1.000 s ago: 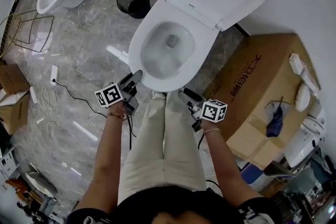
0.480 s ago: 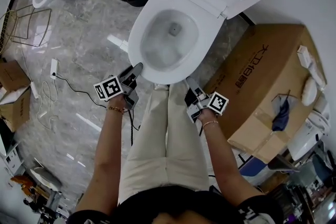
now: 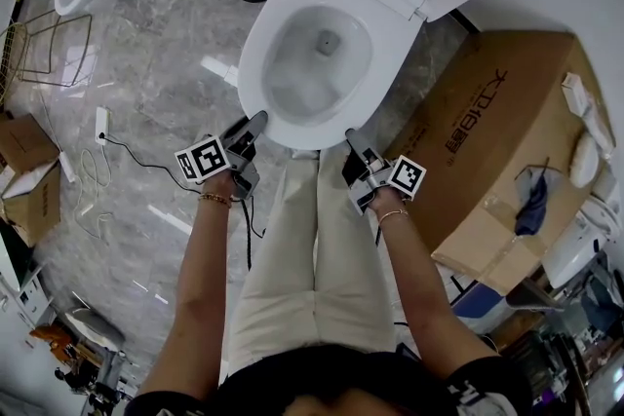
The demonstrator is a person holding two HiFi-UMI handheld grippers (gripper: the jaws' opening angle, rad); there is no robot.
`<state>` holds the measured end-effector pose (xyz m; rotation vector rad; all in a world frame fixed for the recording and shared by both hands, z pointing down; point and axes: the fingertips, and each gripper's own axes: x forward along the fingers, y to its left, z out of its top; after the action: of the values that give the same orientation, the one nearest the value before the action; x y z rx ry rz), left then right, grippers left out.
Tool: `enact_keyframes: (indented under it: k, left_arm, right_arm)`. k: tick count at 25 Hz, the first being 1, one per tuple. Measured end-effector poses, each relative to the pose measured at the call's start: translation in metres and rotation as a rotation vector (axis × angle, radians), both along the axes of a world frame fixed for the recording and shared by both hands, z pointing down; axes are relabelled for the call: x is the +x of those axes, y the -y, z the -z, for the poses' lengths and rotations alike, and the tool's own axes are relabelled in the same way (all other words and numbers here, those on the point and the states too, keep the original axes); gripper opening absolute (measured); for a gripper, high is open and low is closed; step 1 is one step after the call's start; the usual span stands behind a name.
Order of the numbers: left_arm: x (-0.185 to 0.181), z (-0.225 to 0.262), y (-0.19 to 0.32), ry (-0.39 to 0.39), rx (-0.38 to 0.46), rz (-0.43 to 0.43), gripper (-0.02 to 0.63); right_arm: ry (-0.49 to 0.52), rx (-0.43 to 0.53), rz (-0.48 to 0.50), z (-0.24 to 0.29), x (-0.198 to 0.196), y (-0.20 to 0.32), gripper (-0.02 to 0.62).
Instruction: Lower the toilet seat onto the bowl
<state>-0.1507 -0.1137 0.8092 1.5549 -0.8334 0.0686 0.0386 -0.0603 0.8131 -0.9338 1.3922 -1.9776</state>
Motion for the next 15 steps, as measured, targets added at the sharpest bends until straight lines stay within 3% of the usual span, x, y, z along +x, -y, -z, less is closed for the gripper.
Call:
enact_keyframes:
  k: [4,15]
  left_arm:
    - [-0.002,-0.007,-0.002,0.009,-0.01,-0.011,0.17]
    - [-0.006,-0.032,-0.005,0.021,-0.052,-0.002,0.17]
  right_arm:
    - [0.004,-0.037,-0.015,-0.01,-0.003,0.0,0.116]
    - [-0.012,-0.097,0.001,-0.031,-0.005,-0.006,0.112]
